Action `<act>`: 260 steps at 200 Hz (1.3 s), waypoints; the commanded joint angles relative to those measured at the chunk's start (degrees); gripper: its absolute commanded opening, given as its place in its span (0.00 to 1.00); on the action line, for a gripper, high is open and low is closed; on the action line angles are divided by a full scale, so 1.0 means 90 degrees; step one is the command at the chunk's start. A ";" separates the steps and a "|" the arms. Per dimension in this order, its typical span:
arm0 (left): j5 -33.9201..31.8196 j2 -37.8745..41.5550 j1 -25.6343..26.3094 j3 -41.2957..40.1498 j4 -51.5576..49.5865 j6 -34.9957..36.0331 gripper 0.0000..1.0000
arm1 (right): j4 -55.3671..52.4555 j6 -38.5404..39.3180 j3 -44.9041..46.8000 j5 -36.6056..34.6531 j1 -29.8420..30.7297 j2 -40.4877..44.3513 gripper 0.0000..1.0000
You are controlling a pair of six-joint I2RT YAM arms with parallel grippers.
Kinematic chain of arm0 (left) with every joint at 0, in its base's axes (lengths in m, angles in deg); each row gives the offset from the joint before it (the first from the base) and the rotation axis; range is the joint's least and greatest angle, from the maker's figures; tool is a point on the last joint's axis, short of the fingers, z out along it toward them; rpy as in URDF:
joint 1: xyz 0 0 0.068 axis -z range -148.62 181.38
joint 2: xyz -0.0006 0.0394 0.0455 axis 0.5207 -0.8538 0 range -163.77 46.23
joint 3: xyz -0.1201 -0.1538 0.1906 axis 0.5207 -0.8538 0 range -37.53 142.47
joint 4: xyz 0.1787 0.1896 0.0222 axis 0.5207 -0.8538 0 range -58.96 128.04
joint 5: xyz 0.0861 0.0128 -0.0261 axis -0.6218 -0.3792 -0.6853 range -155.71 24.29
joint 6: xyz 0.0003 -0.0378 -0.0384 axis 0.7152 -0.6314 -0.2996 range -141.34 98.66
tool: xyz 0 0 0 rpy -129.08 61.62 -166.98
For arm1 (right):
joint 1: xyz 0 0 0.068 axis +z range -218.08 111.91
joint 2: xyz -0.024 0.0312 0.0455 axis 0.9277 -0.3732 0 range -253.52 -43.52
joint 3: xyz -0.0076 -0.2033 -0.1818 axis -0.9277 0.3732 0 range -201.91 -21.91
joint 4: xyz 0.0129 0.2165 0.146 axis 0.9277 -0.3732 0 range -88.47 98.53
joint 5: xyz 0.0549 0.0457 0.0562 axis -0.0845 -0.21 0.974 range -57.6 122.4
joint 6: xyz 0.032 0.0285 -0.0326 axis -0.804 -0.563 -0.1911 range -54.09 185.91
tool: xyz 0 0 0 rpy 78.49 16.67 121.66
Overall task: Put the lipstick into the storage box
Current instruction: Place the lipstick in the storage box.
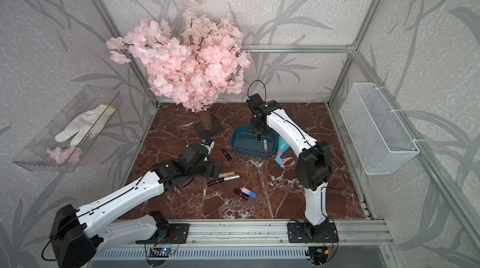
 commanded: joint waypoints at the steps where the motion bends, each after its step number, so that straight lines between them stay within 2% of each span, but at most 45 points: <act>1: 0.0098 0.0019 -0.0063 0.0184 -0.0016 0.0132 1.00 | -0.0252 0.0838 -0.0575 -0.0099 0.0061 -0.0649 0.20; 44: 0.0147 0.0001 -0.0144 0.0222 -0.0108 0.0245 1.00 | -0.0226 0.1099 -0.0947 -0.0080 0.0053 -0.1423 0.20; 91: 0.0243 -0.0067 -0.0274 0.0202 -0.0161 0.0345 1.00 | -0.0349 0.1203 -0.0918 -0.0146 0.0024 -0.1800 0.20; 183: 0.0505 -0.0221 -0.0485 0.0244 -0.0106 0.0426 1.00 | 0.0160 0.1193 0.0630 -0.0399 -0.0246 -0.1297 0.21; 204: 0.0531 -0.0252 -0.0505 0.0254 -0.0126 0.0431 1.00 | 0.0160 0.1202 0.0678 -0.0536 -0.0293 -0.1282 0.24; 260: 0.0580 -0.0265 -0.0514 0.0229 -0.0130 0.0396 1.00 | 0.0149 0.1193 0.0718 -0.0617 -0.0320 -0.1142 0.43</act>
